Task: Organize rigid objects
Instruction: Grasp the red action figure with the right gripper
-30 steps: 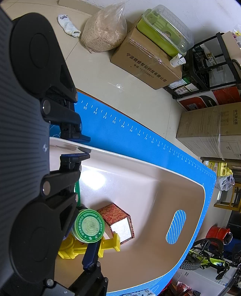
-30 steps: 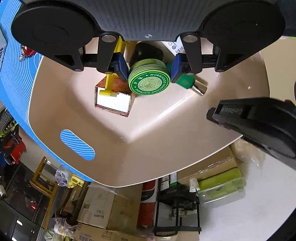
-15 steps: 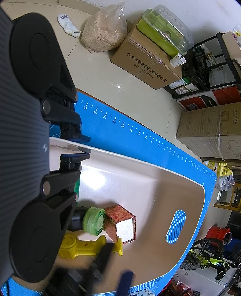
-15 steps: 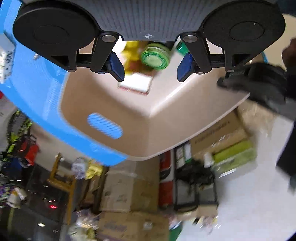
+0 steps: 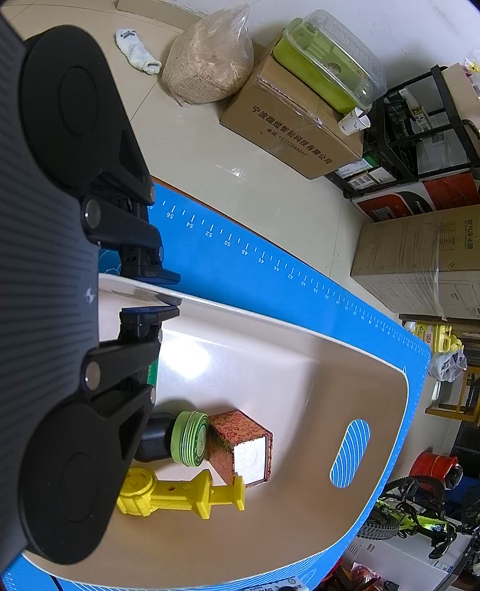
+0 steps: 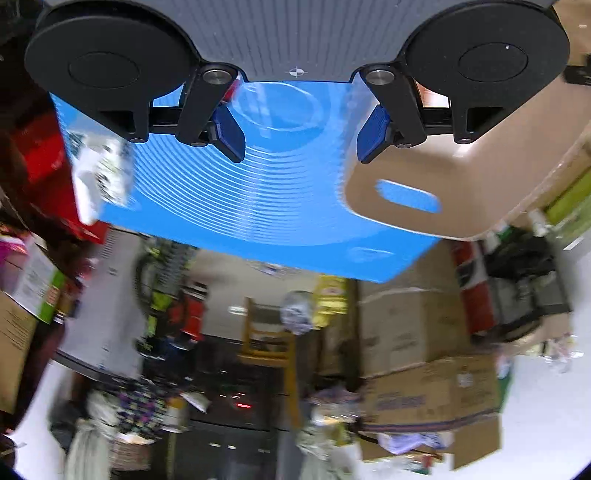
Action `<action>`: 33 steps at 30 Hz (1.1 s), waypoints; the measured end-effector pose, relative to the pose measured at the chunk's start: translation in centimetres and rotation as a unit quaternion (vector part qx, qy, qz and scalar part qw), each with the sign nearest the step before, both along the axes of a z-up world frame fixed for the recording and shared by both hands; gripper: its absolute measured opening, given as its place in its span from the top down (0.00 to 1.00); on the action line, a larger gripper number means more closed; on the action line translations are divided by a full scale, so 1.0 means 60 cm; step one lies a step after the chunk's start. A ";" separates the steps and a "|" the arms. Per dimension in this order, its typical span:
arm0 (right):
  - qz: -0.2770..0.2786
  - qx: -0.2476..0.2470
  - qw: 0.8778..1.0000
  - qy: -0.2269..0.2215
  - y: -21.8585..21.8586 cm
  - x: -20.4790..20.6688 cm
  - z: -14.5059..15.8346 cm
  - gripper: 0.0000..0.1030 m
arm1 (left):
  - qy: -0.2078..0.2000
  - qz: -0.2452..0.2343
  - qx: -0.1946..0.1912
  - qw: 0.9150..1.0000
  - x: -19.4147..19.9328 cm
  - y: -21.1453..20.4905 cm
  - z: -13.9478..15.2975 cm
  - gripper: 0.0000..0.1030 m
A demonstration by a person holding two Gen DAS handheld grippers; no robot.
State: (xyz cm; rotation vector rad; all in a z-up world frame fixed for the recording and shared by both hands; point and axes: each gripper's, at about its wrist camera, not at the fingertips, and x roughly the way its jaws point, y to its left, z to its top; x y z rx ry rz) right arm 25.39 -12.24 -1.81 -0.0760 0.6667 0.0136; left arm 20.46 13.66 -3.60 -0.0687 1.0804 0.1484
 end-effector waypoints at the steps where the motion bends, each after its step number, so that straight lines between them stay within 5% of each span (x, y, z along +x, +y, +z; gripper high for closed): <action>1: -0.009 -0.005 1.000 0.004 -0.007 0.003 -0.011 0.28 | 0.000 0.000 0.000 1.000 0.000 -0.001 0.000 0.86; 14: -0.101 0.003 0.990 0.096 -0.122 0.037 -0.151 0.28 | 0.000 0.000 -0.002 1.000 -0.002 0.001 -0.001 0.86; 24: -0.096 0.045 0.989 0.104 -0.132 0.048 -0.187 0.31 | 0.000 0.001 -0.003 1.000 -0.002 0.001 0.000 0.86; 28: -0.086 0.042 0.990 0.102 -0.120 0.049 -0.193 0.44 | 0.000 0.001 -0.003 1.000 -0.002 0.001 0.000 0.86; 33: -0.084 0.041 0.990 0.105 -0.113 0.044 -0.190 0.47 | 0.000 0.001 -0.003 1.000 -0.001 0.001 -0.001 0.86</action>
